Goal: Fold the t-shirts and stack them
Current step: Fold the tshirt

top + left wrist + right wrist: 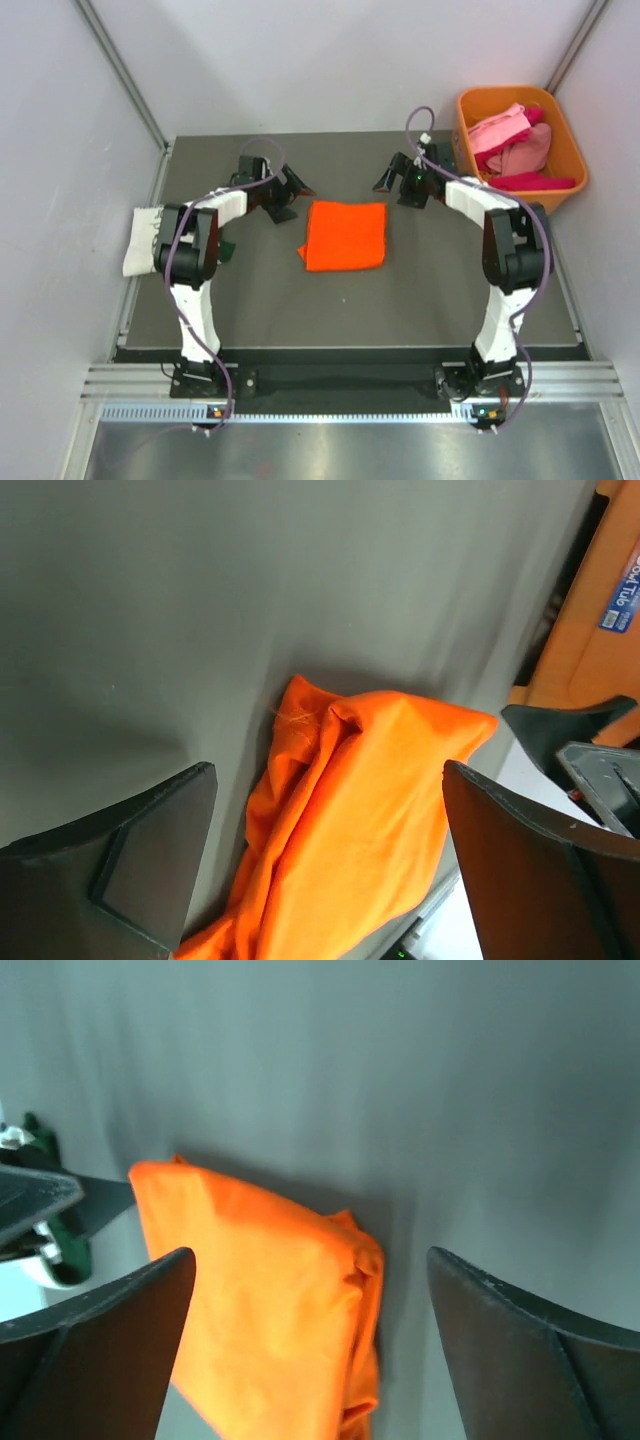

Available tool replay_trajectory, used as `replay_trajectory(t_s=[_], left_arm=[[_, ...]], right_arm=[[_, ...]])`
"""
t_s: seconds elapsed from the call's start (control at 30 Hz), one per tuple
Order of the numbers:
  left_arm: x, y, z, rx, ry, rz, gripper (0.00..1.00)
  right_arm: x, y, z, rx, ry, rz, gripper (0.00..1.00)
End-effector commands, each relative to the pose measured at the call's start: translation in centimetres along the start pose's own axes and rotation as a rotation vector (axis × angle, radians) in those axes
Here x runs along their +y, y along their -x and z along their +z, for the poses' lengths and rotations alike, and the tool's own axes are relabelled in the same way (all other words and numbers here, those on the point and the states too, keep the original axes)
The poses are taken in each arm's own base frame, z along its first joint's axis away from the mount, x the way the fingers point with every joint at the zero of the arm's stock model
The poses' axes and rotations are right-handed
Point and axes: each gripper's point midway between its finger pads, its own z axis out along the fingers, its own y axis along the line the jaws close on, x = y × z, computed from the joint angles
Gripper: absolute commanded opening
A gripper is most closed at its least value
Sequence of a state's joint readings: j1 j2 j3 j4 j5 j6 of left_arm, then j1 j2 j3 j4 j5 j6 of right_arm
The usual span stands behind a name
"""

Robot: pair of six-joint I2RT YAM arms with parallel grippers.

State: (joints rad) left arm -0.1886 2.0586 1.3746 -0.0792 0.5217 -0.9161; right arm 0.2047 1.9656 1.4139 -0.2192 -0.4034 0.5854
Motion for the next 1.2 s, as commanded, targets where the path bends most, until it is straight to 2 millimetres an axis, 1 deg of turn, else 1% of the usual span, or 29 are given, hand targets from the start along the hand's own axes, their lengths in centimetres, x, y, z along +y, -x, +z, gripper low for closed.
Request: replay_trajectory(t_s=[0.0,0.03,0.07,0.1,0.13,0.17,0.2,0.27,0.3,0.33,0.4,0.43,0.5,0.53,0.57,0.6,0.63,0.67,0.73,0.77,0.8,0.87,0.9,0.93,1.07,1.17], left_arm=[[-4.4,2.2,-2.0,-0.124,-0.106,0.175,0.99],[-4.8,2.0,-2.7,-0.134,-0.105,0.204,0.99],[-3.7,1.4,-2.7,-0.127,-0.078,0.224,0.99],[-3.4,1.2,-2.8,-0.131,-0.072,0.233,0.99],[-3.5,0.9,-3.0,-0.133,-0.08,0.246,0.98],[-2.2,0.1,-2.9,-0.121,-0.063,0.244,0.98],[-1.9,-0.2,-2.8,-0.119,-0.06,0.25,0.97],[-1.2,-0.8,-2.4,-0.117,-0.032,0.278,0.96],[-0.9,-0.9,-2.2,-0.114,-0.015,0.286,0.95],[0.1,-1.2,-1.7,-0.1,0.024,0.282,0.94],[0.5,-1.7,-1.1,-0.077,0.057,0.298,0.9],[1.0,-2.0,-0.5,-0.062,0.078,0.3,0.89],[1.0,-2.2,0.0,-0.053,0.089,0.308,0.86],[1.5,-2.3,0.4,-0.043,0.105,0.305,0.85],[1.1,-2.3,0.6,-0.04,0.103,0.317,0.83],[1.3,-2.6,0.9,-0.031,0.112,0.316,0.79],[1.6,-2.6,1.2,-0.024,0.122,0.314,0.79],[1.3,-2.7,1.3,-0.025,0.119,0.324,0.78],[2.1,-2.6,1.6,-0.019,0.154,0.316,0.76],[2.1,-2.4,1.7,-0.022,0.157,0.319,0.76],[2.5,-2.4,1.9,-0.019,0.168,0.315,0.75],[2.5,-2.3,2.2,-0.014,0.173,0.311,0.73],[3.0,-2.4,2.4,-0.005,0.185,0.302,0.72],[2.8,-2.5,2.5,0.002,0.181,0.3,0.72],[3.3,-2.5,2.8,0.008,0.188,0.291,0.72],[3.7,-2.6,2.6,0.013,0.218,0.28,0.75]], right_arm=[[4.1,6.1,-4.1,-0.313,0.085,-0.125,1.0],[3.4,4.6,-5.1,-0.331,0.086,-0.153,1.0],[3.5,4.4,-5.7,-0.354,0.101,-0.182,1.0],[3.3,3.6,-6.3,-0.358,0.107,-0.204,1.0],[3.1,3.1,-6.4,-0.345,0.104,-0.234,0.95],[2.9,2.5,-6.3,-0.32,0.103,-0.242,0.95],[2.3,1.0,-6.0,-0.247,0.099,-0.233,0.93],[1.7,0.0,-4.9,-0.174,0.088,-0.231,0.86],[1.1,-0.8,-3.9,-0.134,0.089,-0.222,0.84],[0.7,-1.3,-3.4,-0.117,0.086,-0.22,0.82],[-0.4,-2.1,-2.3,-0.087,0.067,-0.215,0.76],[-0.7,-2.4,-2.0,-0.075,0.064,-0.213,0.73],[-0.8,-3.0,-1.4,-0.051,0.07,-0.211,0.69],[-1.0,-3.2,-1.0,-0.042,0.07,-0.215,0.68],[-0.8,-3.4,-0.7,-0.036,0.07,-0.221,0.67],[-1.1,-3.7,-0.3,-0.027,0.061,-0.222,0.67],[-1.1,-3.8,-0.1,-0.024,0.061,-0.229,0.67],[-1.0,-4.0,0.2,-0.02,0.06,-0.233,0.67],[-1.1,-4.5,0.9,-0.001,0.06,-0.235,0.66],[-1.1,-4.8,1.2,0.007,0.06,-0.236,0.66],[-1.2,-4.8,1.7,0.013,0.056,-0.235,0.65],[-1.5,-5.6,2.2,0.045,0.036,-0.228,0.62],[-1.8,-5.7,2.5,0.051,0.017,-0.227,0.61],[-1.8,-5.8,2.7,0.054,0.015,-0.23,0.59],[-1.7,-6.3,3.1,0.064,-0.003,-0.245,0.55],[-1.7,-6.6,3.3,0.069,-0.006,-0.249,0.52]])
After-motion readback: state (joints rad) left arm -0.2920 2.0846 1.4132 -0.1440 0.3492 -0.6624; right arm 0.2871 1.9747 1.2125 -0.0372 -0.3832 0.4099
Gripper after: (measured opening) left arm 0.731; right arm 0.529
